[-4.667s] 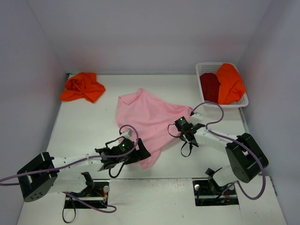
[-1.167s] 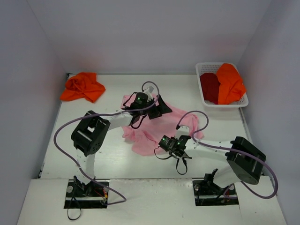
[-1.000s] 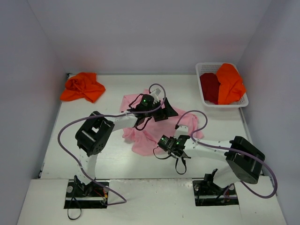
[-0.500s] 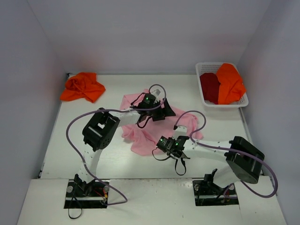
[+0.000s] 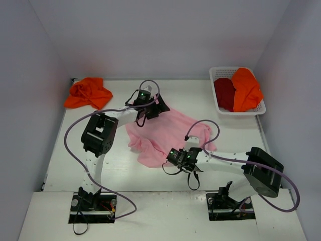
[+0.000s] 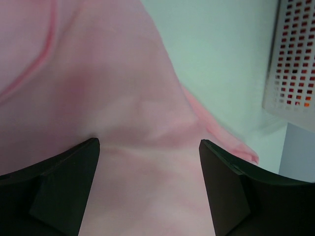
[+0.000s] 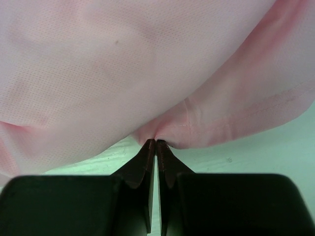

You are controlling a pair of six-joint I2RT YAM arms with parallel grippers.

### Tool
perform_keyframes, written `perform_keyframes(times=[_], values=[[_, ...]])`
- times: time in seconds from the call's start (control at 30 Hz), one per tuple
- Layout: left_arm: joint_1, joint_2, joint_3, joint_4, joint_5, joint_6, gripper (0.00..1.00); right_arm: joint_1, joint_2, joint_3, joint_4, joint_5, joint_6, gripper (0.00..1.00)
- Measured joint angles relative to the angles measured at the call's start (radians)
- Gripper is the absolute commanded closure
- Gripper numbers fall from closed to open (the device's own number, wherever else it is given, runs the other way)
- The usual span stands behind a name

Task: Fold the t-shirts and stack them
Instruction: Flatten the tshirt out

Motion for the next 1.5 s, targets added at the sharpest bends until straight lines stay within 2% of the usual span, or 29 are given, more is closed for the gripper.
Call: perform_keyframes(times=[0.27,0.43,0.77,0.97,1.3,1.5], values=[[0.095,-0.018,-0.067,0.055,-0.018,-0.007,0.23,0.013,-0.012,0.0,-0.008,0.0,-0.004,1.0],[0.106,-0.018,-0.066,0.058,-0.026,-0.008,0.23,0.033,-0.003,0.008,-0.012,0.001,-0.008,1.0],[0.061,0.041,0.107,-0.134,-0.121,0.056,0.23,0.065,0.026,0.029,-0.012,0.001,-0.006,1.0],[0.105,0.074,0.183,-0.215,-0.166,0.078,0.23,0.065,0.026,0.029,-0.012,0.001,-0.005,1.0],[0.222,0.078,0.208,-0.26,-0.182,0.087,0.23,0.068,0.025,0.03,-0.013,0.0,-0.01,1.0],[0.226,0.102,0.237,-0.263,-0.192,0.106,0.23,0.085,0.031,0.039,-0.015,0.001,-0.01,1.0]])
